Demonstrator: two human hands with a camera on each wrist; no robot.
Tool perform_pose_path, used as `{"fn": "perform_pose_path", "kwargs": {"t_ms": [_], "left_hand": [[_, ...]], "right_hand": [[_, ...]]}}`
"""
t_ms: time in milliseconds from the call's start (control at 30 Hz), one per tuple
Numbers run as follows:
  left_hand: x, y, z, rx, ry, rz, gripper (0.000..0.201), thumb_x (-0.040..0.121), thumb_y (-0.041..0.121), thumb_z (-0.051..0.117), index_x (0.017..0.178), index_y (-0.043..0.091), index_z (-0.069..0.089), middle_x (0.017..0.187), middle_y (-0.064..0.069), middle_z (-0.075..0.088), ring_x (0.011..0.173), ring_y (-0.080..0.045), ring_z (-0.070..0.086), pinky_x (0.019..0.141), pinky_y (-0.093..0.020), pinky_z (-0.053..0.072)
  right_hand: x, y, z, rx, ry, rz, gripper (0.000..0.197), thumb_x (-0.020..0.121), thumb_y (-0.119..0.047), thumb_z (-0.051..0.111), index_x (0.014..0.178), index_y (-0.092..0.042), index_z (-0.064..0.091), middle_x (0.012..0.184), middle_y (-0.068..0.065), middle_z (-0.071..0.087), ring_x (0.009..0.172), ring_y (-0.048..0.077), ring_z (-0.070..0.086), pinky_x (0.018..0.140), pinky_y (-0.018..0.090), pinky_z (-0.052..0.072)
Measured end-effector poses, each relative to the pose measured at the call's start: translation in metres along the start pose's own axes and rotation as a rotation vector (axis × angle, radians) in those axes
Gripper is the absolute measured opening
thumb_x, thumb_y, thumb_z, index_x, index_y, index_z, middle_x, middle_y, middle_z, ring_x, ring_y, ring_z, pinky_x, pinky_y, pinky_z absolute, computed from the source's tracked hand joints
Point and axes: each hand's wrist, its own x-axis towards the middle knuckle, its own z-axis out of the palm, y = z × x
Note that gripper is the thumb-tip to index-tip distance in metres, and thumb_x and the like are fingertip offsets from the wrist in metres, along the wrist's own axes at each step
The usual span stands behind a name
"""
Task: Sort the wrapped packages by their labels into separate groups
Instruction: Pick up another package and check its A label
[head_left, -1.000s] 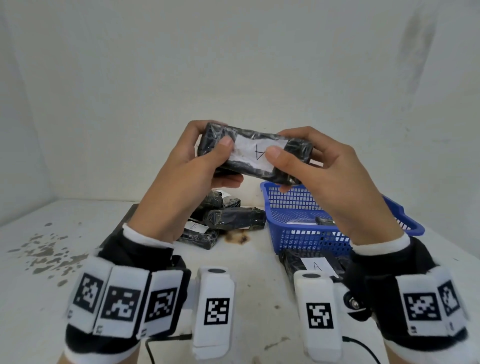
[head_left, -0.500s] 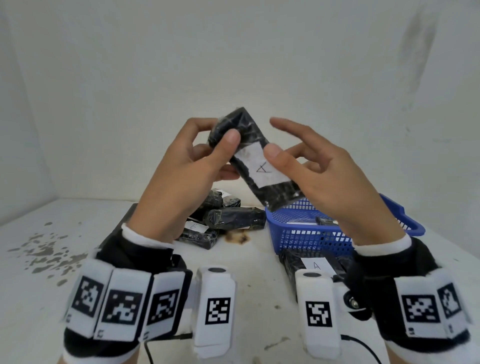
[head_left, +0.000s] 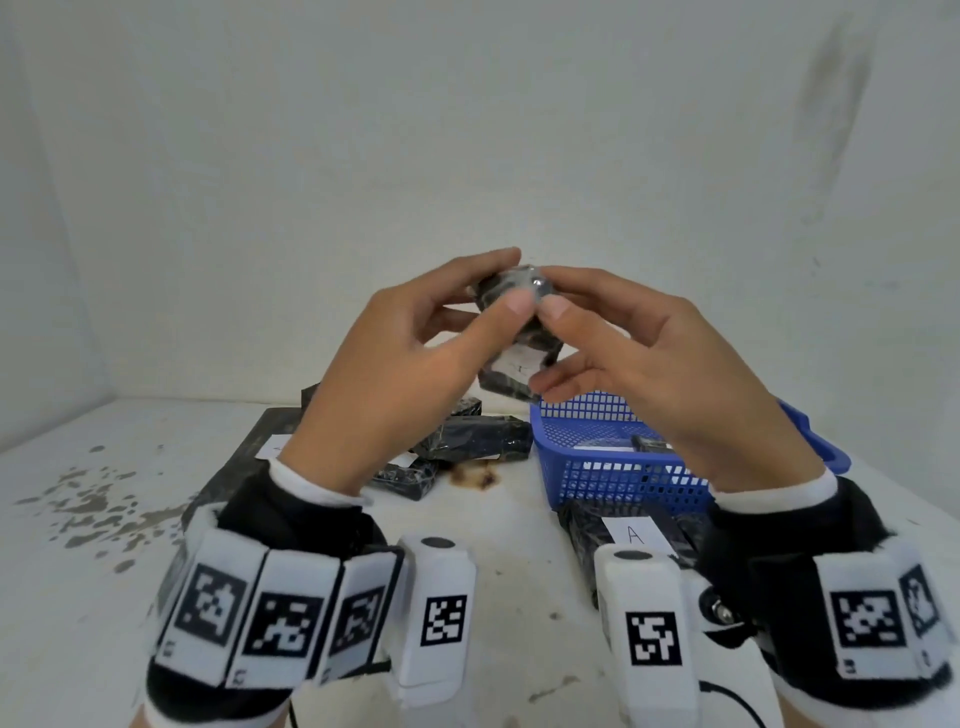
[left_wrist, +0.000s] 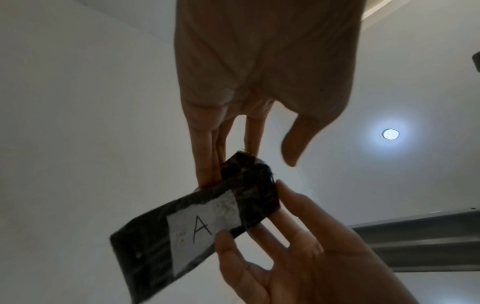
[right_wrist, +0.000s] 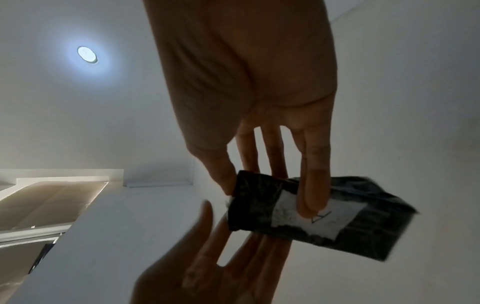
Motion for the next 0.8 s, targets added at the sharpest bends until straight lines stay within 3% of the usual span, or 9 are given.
{"fn": "perform_pose_path", "kwargs": {"t_ms": [133,200,267,333,433,567,633,700,800], "left_hand": [[0.0007,0.0014,-0.0012,-0.015,0.073,-0.013,0.031,0.080,0.029,0.071,0.111,0.028,0.068,0.105,0.005,0.074,0.091,-0.010,0.071,0.092,-0.033,0.054],[-0.0003,0.0023,-0.0011,-0.014,0.087,-0.038,0.022,0.083,0.027,0.075,0.105,0.024,0.070,0.096,0.003,0.076,0.090,-0.011,0.072,0.093,-0.040,0.054],[-0.0011,0.0034,-0.0013,-0.015,0.092,-0.049,0.014,0.085,0.026,0.072,0.099,0.025,0.072,0.089,0.002,0.077,0.090,-0.011,0.072,0.092,-0.039,0.053],[-0.0019,0.0056,-0.0014,-0.020,0.100,-0.056,0.014,0.083,0.031,0.074,0.097,0.026,0.074,0.088,0.002,0.077,0.090,-0.013,0.072,0.091,-0.037,0.052],[-0.0015,0.0061,-0.0016,-0.073,0.126,-0.072,0.016,0.086,0.034,0.070,0.092,0.020,0.076,0.087,-0.001,0.077,0.087,-0.016,0.074,0.097,-0.044,0.051],[0.0018,0.0006,-0.0020,-0.107,0.168,-0.114,0.022,0.086,0.023,0.069,0.106,0.014,0.071,0.094,-0.002,0.075,0.076,-0.008,0.072,0.086,-0.030,0.056],[0.0025,-0.0018,-0.0042,-0.127,0.145,-0.161,0.035,0.084,0.017,0.071,0.118,0.015,0.065,0.105,-0.004,0.073,0.081,-0.010,0.072,0.088,-0.030,0.055],[0.0025,-0.0017,-0.0060,-0.151,0.120,-0.194,0.045,0.082,0.013,0.072,0.125,0.014,0.060,0.110,-0.005,0.072,0.089,-0.012,0.072,0.093,-0.032,0.053],[0.0020,-0.0009,-0.0062,-0.189,0.121,-0.204,0.048,0.083,0.011,0.071,0.129,0.010,0.057,0.108,-0.005,0.072,0.086,-0.013,0.073,0.090,-0.031,0.056]], "right_hand": [[-0.0005,-0.0013,-0.0031,-0.017,-0.014,-0.023,0.047,0.078,-0.045,0.067,0.120,-0.024,0.072,0.112,-0.003,0.074,0.085,0.028,0.076,0.091,0.044,0.059],[-0.0017,-0.0026,-0.0030,-0.026,-0.022,-0.038,0.046,0.078,-0.045,0.068,0.119,-0.024,0.072,0.111,-0.003,0.075,0.087,0.026,0.076,0.092,0.045,0.058],[-0.0025,-0.0037,-0.0028,-0.034,-0.015,-0.045,0.045,0.078,-0.046,0.068,0.117,-0.024,0.073,0.108,-0.001,0.076,0.087,0.025,0.076,0.091,0.044,0.059],[-0.0026,-0.0042,-0.0023,-0.041,-0.005,-0.047,0.041,0.080,-0.044,0.069,0.115,-0.024,0.074,0.106,0.001,0.076,0.088,0.025,0.075,0.091,0.043,0.059],[-0.0026,-0.0047,-0.0014,-0.040,0.005,-0.051,0.036,0.080,-0.043,0.069,0.110,-0.024,0.075,0.113,-0.001,0.074,0.094,0.025,0.075,0.094,0.044,0.058],[-0.0037,-0.0056,0.0014,-0.022,-0.009,-0.036,0.033,0.080,-0.039,0.074,0.112,-0.029,0.072,0.120,-0.004,0.072,0.094,0.027,0.075,0.097,0.051,0.054],[-0.0039,-0.0060,0.0033,0.014,0.019,-0.064,0.040,0.082,-0.038,0.076,0.120,-0.035,0.065,0.132,-0.011,0.062,0.090,0.025,0.076,0.093,0.051,0.057],[-0.0045,-0.0065,0.0023,0.003,0.045,-0.085,0.062,0.074,-0.036,0.081,0.130,-0.043,0.054,0.144,-0.016,0.049,0.089,0.018,0.076,0.095,0.041,0.057],[-0.0058,-0.0060,0.0001,-0.011,0.018,-0.063,0.085,0.077,-0.016,0.083,0.142,-0.049,0.039,0.150,-0.013,0.040,0.084,0.012,0.074,0.095,0.031,0.055]]}}
